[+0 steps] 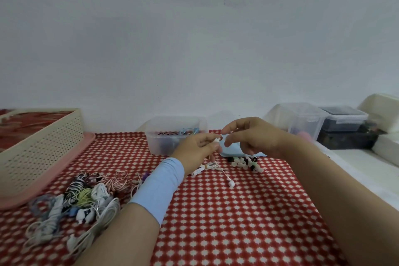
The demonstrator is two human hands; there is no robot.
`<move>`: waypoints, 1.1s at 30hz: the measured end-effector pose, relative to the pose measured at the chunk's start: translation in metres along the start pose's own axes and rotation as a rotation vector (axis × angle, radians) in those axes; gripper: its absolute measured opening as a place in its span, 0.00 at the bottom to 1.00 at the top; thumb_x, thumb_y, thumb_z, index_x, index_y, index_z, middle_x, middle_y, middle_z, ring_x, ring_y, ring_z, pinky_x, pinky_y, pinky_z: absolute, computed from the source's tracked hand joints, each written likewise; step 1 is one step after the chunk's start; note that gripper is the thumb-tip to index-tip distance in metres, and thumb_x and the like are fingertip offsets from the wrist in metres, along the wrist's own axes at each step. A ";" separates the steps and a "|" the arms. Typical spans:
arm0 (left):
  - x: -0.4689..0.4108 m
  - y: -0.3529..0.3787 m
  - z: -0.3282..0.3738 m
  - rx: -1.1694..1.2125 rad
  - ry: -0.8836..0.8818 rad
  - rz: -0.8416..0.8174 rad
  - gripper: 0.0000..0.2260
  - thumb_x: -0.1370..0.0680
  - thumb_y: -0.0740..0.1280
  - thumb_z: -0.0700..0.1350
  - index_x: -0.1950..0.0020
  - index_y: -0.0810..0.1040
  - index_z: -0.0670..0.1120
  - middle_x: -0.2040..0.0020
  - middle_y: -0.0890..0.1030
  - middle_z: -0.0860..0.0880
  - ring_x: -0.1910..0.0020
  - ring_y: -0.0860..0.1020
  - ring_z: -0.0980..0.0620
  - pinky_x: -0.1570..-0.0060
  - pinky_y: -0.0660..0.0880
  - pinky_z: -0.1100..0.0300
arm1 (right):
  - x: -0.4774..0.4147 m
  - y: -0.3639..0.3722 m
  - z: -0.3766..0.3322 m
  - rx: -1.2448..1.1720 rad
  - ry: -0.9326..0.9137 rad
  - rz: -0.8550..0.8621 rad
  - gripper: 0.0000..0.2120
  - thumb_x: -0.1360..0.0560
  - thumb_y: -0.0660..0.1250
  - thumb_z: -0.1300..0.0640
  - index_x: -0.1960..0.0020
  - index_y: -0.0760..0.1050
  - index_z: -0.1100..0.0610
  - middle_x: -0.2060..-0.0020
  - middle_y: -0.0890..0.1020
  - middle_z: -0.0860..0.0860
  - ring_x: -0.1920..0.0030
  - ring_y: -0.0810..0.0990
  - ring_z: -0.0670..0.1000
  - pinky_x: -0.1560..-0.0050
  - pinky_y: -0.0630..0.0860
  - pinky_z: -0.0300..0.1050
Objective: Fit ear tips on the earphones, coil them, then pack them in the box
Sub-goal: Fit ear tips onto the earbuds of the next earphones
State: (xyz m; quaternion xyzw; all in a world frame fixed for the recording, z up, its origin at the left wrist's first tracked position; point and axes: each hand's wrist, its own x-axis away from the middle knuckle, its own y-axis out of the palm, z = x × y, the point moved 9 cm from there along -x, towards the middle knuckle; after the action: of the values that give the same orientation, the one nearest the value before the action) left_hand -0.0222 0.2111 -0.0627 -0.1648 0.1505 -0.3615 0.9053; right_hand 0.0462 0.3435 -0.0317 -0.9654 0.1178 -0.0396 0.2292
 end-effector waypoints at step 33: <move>0.006 -0.010 -0.001 0.297 -0.028 0.091 0.08 0.20 0.67 0.48 0.55 0.85 0.55 0.63 0.85 0.53 0.65 0.75 0.53 0.58 0.76 0.59 | -0.009 0.022 0.010 -0.366 0.029 -0.101 0.14 0.31 0.74 0.55 0.47 0.86 0.59 0.50 0.82 0.59 0.68 0.73 0.48 0.78 0.63 0.35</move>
State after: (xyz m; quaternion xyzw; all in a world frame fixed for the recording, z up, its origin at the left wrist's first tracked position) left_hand -0.0243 0.1997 -0.0611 -0.0271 0.0901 -0.3359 0.9372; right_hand 0.0345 0.3311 -0.0504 -0.9950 0.0779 -0.0428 0.0460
